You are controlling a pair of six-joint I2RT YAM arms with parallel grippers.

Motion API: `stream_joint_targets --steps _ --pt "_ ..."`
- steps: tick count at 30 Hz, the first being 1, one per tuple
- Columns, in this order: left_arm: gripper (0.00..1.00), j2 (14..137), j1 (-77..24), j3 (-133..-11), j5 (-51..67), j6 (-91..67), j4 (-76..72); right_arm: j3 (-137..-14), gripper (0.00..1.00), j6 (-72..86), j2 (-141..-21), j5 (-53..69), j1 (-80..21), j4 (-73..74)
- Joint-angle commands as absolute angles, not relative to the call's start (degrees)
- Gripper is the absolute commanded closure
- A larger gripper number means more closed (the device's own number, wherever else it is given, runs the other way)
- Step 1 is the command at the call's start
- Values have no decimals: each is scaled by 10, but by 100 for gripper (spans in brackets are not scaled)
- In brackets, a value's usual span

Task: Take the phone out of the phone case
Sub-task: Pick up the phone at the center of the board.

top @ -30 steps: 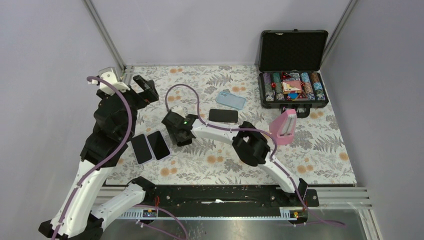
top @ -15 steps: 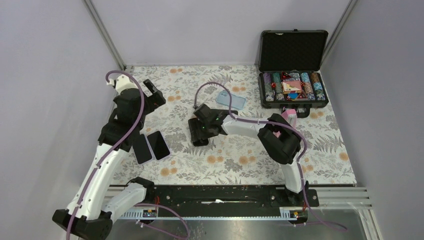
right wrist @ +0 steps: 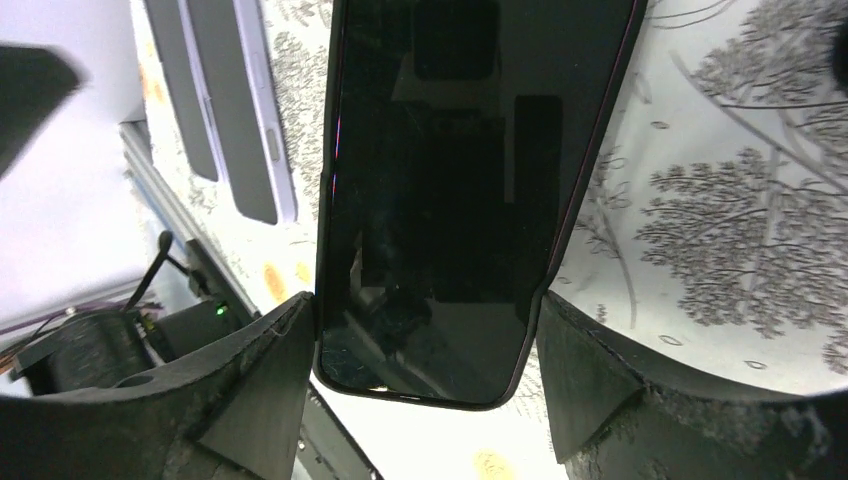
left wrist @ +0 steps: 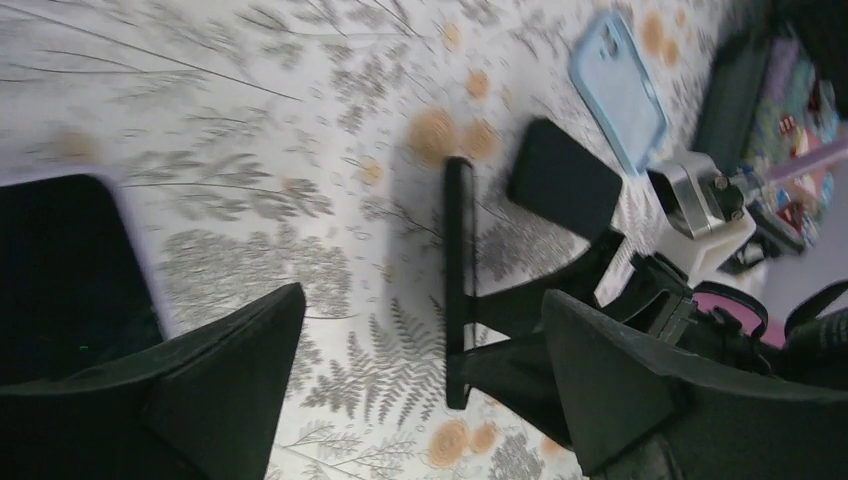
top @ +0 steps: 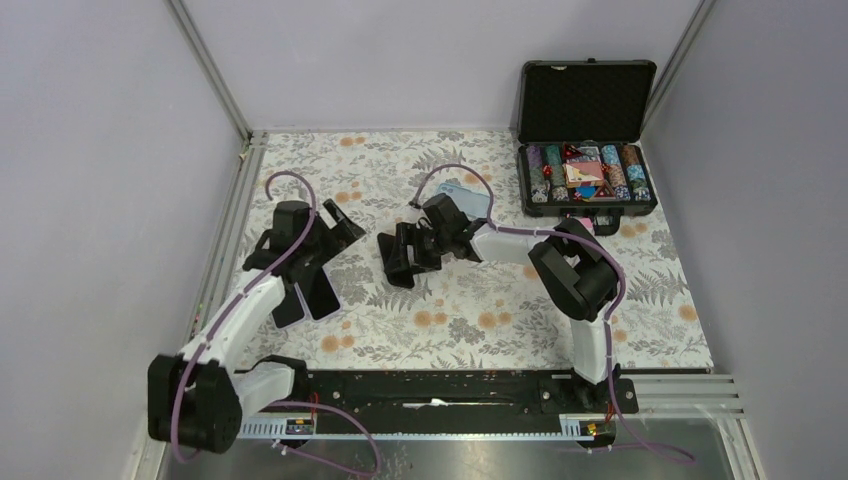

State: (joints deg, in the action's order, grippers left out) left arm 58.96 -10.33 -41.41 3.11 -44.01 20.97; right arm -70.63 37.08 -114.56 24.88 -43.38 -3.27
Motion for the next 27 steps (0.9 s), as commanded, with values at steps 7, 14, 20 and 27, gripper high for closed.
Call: stream_joint_targets --steps 7,14,20,27 --pt "16 757 -102 -393 198 -438 29 -719 54 468 -1134 359 -432 -156" --pt "28 802 -102 -378 235 -489 -38 -719 55 491 -1144 370 -431 -176" --pt "56 830 -102 -387 273 -516 -62 -727 54 476 -1149 361 -431 -152" --pt "96 840 -101 -388 290 -518 -65 -751 37 444 -1145 334 -432 -84"
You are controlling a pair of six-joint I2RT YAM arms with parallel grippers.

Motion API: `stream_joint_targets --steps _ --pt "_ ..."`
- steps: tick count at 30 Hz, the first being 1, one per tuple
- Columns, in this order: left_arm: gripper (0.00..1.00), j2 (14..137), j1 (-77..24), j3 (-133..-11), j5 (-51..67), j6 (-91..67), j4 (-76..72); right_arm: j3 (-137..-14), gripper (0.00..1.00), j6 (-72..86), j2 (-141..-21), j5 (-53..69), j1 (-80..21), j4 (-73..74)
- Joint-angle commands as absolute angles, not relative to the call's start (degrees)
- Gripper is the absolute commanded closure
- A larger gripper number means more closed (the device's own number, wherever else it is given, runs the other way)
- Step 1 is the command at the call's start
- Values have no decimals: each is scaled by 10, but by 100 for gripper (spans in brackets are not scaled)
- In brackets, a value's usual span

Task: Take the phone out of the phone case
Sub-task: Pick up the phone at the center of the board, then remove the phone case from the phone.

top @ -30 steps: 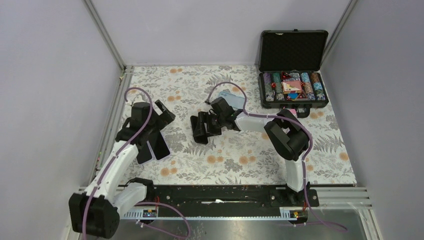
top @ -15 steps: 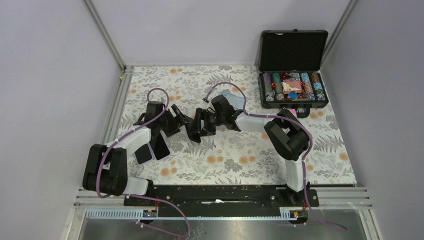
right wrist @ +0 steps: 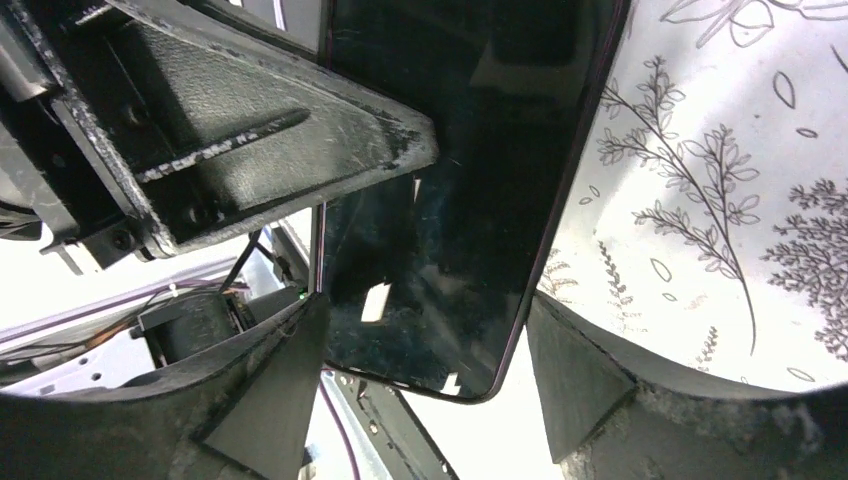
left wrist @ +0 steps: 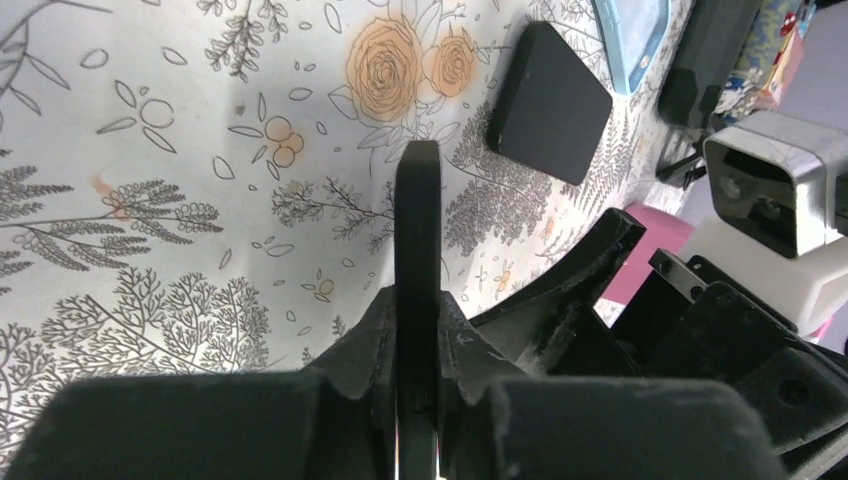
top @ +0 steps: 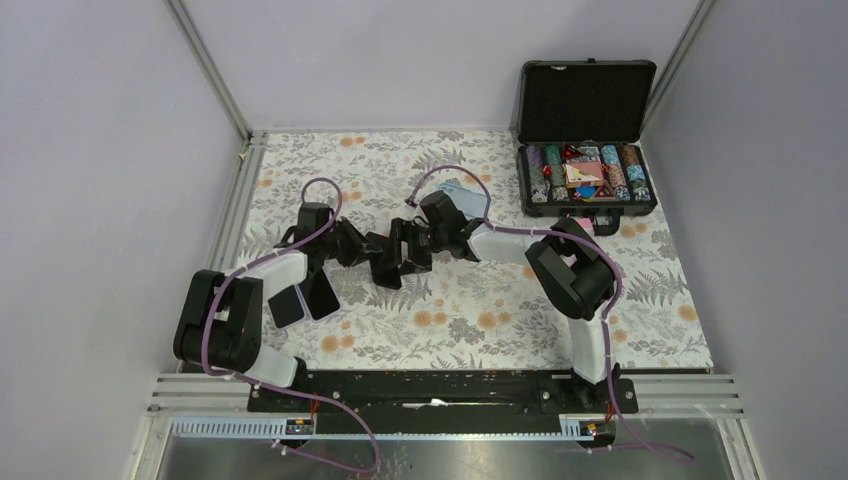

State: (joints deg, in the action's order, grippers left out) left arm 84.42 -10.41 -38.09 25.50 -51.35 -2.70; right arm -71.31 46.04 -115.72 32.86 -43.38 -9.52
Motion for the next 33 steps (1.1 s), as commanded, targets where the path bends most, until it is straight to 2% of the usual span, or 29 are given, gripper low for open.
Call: stream_joint_targets --steps 1,4,7,15,16,18,21,25,30,33 --pt "100 840 -101 -392 292 -515 -61 -749 32 443 -1141 332 -431 -81" --pt "100 832 -100 -410 297 -501 -44 -727 14 443 -1113 327 -427 -92" --pt "100 815 -96 -432 302 -483 -27 -685 3 447 -1067 320 -417 -128" --pt "100 745 -58 -520 360 -491 9 -612 3 478 -939 269 -390 -181" --pt "100 737 -52 -532 373 -500 7 -605 5 484 -923 262 -390 -191" --pt "100 723 -41 -557 391 -518 2 -597 15 515 -900 241 -389 -205" --pt "100 712 -29 -595 412 -564 -13 -593 23 575 -880 245 -388 -248" --pt "100 693 -23 -589 436 -675 -118 -575 28 661 -866 252 -388 -378" --pt "100 693 -14 -574 466 -768 -203 -557 56 711 -848 229 -388 -474" --pt "100 681 -7 -552 468 -802 -243 -550 60 712 -835 218 -388 -491"
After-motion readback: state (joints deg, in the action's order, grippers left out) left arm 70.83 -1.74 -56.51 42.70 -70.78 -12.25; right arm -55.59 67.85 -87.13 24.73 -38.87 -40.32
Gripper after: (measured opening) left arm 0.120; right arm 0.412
